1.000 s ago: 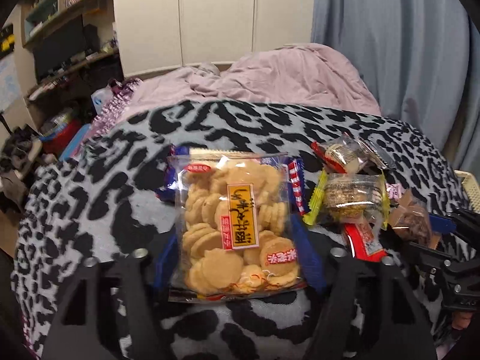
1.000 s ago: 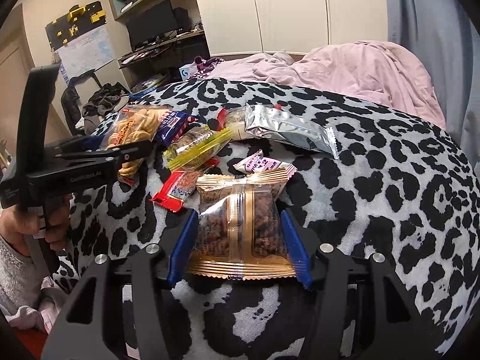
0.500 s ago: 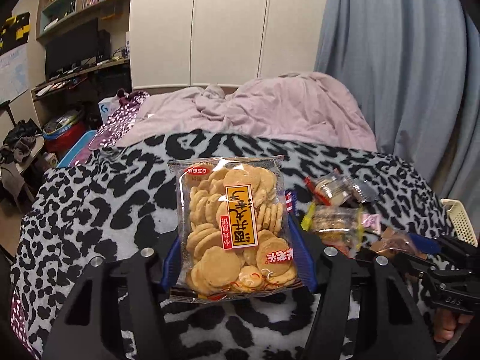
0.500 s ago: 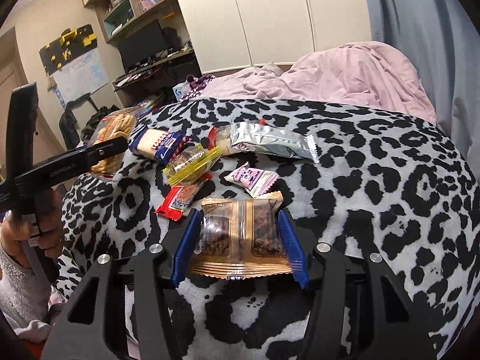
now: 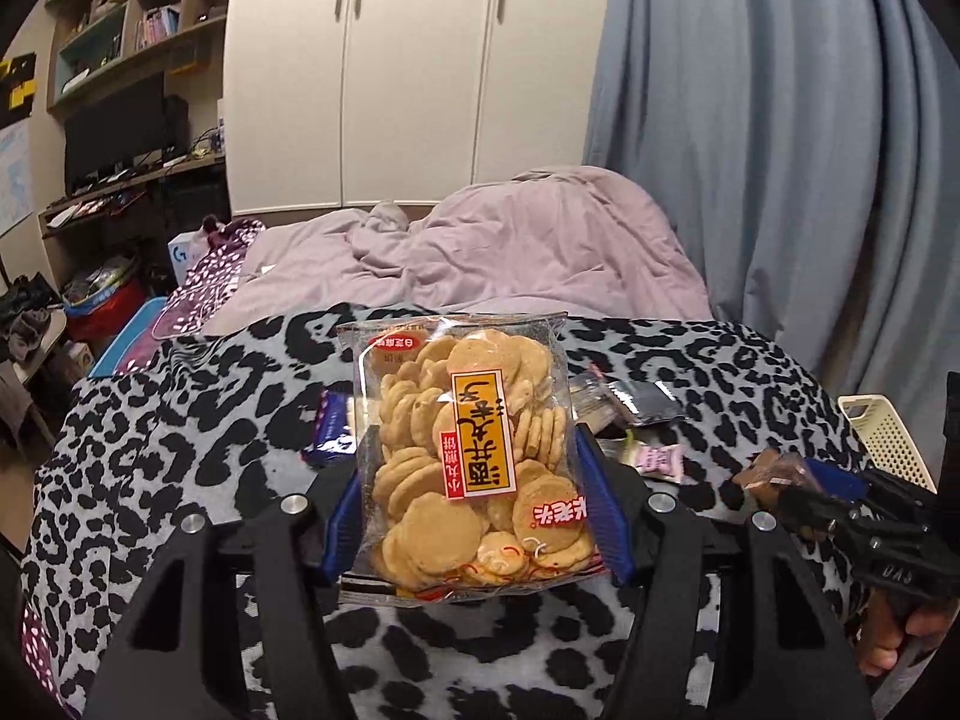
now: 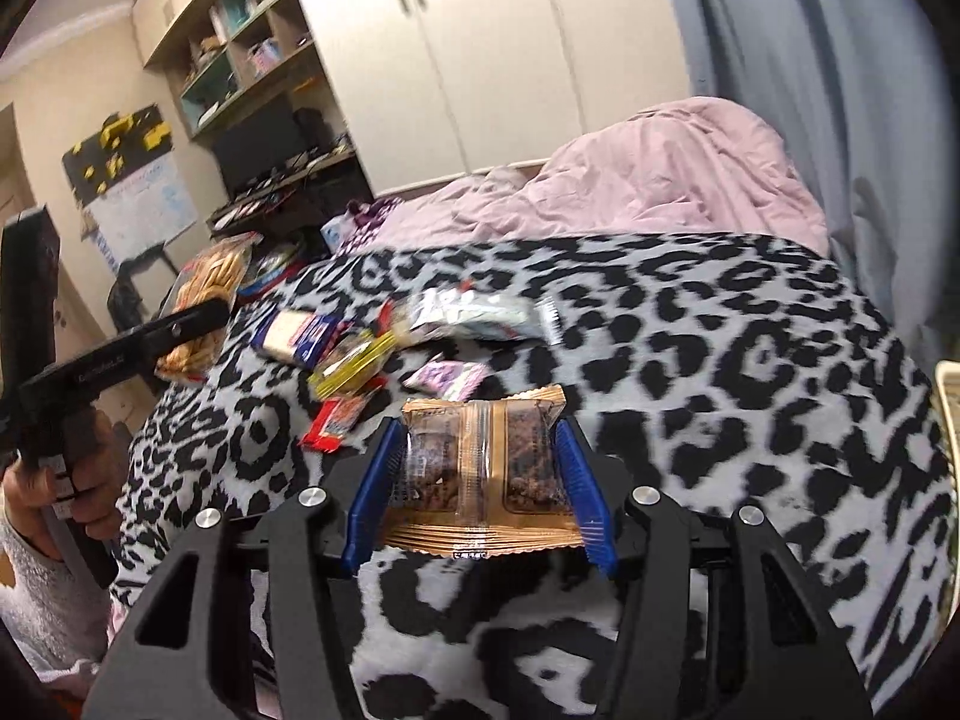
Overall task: Organize snacks
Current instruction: 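Carry the nut packet into the cream basket and open the right gripper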
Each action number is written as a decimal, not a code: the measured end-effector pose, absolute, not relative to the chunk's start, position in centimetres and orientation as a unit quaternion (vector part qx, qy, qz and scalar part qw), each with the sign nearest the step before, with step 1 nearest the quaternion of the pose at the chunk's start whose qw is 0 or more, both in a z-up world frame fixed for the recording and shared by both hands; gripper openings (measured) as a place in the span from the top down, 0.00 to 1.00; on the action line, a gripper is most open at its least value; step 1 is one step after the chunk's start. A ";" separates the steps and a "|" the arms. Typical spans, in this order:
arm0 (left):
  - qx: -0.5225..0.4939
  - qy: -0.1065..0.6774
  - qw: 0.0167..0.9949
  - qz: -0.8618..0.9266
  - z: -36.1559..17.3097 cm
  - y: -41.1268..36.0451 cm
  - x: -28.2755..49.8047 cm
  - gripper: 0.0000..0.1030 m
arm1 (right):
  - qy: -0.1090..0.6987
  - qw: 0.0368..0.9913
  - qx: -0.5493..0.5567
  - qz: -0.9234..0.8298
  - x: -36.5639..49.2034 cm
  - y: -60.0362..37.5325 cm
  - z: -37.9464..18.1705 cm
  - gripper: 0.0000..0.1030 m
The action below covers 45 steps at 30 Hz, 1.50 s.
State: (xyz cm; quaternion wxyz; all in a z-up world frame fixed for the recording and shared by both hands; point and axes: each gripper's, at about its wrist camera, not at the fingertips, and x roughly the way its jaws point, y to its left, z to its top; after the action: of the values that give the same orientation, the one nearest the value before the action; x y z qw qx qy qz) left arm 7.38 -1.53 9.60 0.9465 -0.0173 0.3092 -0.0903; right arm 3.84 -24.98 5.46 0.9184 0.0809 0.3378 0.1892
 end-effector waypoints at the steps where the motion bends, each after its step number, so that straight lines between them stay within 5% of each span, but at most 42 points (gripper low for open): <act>1: -0.017 0.309 0.947 -0.092 9.7 -1.7 7.4 0.40 | 0.333 0.921 0.088 0.181 3.6 -25.8 5.7 0.46; 27: 0.035 0.290 0.937 -0.191 11.5 -11.8 6.4 0.40 | 0.261 0.934 0.213 -0.117 -6.7 -47.7 4.9 0.46; 45: 0.069 0.279 0.924 -0.253 12.7 -18.2 5.3 0.40 | 0.264 0.909 0.261 -0.188 -10.1 -52.8 1.6 0.38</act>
State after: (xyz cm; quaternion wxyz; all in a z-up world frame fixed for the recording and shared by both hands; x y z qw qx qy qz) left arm 5.27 -18.17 12.70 0.9239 0.0691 0.2789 -0.2528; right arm -10.08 -52.81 1.61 0.9092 0.2615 0.2635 -0.1883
